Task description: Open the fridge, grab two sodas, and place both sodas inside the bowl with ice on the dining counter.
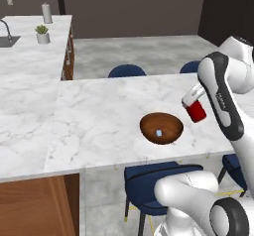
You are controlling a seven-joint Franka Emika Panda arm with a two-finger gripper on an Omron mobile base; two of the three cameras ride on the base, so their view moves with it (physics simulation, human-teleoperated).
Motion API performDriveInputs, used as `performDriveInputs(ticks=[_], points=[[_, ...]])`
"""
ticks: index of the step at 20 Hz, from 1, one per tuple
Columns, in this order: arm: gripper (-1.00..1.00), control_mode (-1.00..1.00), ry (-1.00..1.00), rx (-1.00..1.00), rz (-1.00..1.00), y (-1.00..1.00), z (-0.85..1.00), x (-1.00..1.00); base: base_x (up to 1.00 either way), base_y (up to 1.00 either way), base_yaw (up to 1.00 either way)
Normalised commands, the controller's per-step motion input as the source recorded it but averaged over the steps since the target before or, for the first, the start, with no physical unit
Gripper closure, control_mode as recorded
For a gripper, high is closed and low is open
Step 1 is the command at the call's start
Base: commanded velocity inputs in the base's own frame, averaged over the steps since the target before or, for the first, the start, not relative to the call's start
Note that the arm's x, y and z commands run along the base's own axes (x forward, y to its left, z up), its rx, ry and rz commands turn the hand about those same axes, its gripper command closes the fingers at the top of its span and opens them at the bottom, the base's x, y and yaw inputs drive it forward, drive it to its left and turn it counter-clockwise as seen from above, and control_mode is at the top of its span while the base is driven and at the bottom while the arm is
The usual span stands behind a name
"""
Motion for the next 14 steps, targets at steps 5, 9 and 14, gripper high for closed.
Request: performDriveInputs(ticks=[5, 9, 14], points=[[1.0, -1.0, 0.0, -0.13, 0.15, 0.05, -0.34, 0.0, 0.0, 0.0, 0.0], [1.0, -1.0, 0.0, -0.05, 0.08, 0.0, -0.26, 0.13, 0.0, 0.0, 0.0], [1.0, -1.0, 0.0, -0.03, 0.03, 0.01, -0.22, 0.37, 0.0, 0.0, 0.0]])
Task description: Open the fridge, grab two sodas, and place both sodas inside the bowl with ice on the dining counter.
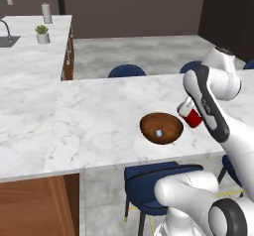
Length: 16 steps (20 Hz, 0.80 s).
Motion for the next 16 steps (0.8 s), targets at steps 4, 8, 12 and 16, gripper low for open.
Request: performDriveInputs(ticks=[4, 8, 12, 16], points=[[1.0, -1.0, 0.03, -0.03, 0.06, 0.0, -0.23, 0.55, 0.0, 0.0, 0.0], [1.0, -1.0, 0.05, -0.02, 0.07, 0.0, -0.25, 0.58, 0.0, 0.0, 0.0], [1.0, -1.0, 0.05, -0.02, 0.08, 0.0, -0.27, 0.5, 0.0, 0.0, 0.0], [1.0, -1.0, 0.05, -0.01, 0.08, 0.0, -0.29, 0.45, 0.0, 0.0, 0.0]])
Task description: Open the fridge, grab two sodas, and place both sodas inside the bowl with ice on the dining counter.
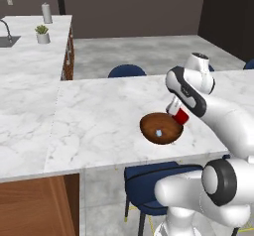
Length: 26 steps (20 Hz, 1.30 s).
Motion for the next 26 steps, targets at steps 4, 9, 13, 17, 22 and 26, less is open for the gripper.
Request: performDriveInputs(ticks=[4, 9, 13, 17, 22, 26], points=[[1.0, -1.0, 0.04, 0.0, 0.07, 0.0, -0.29, 0.32, 0.0, 0.0, 0.0], [1.0, -1.0, 0.03, 0.0, 0.07, 0.0, -0.3, 0.25, 0.0, 0.0, 0.0], [1.0, -1.0, 0.02, 0.0, 0.06, 0.0, -0.28, 0.3, 0.0, 0.0, 0.0], [1.0, -1.0, 0.03, 0.0, 0.06, 0.0, -0.28, 0.33, 0.0, 0.0, 0.0], [1.0, -1.0, 0.04, 0.0, 0.06, 0.0, -0.3, 0.33, 0.0, 0.0, 0.0], [1.0, -1.0, 0.01, 0.0, 0.06, 0.0, -0.29, 0.2, 0.0, 0.0, 0.0]])
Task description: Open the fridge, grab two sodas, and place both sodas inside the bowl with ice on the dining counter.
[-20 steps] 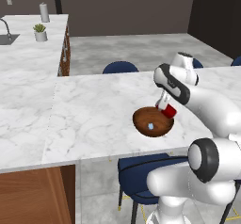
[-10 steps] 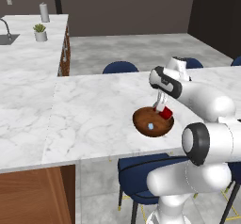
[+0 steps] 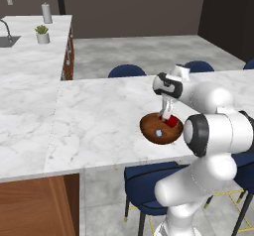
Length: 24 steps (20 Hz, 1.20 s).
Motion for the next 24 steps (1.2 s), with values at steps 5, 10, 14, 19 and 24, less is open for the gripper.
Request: performDriveInputs(ticks=[5, 10, 14, 19, 24], points=[[1.0, -1.0, 0.01, 0.0, 0.06, 0.0, -0.29, 0.25, 0.0, 0.0, 0.0], [1.0, -1.0, 0.01, 0.0, 0.06, 0.0, -0.27, 0.3, 0.0, 0.0, 0.0], [1.0, -1.0, 0.01, 0.0, 0.06, 0.0, -0.26, 0.27, 0.0, 0.0, 0.0], [1.0, -1.0, 0.0, 0.0, 0.06, 0.0, -0.25, 0.24, 0.0, 0.0, 0.0], [1.0, -1.0, 0.0, 0.0, 0.05, 0.0, -0.23, 0.16, 0.0, 0.0, 0.0]])
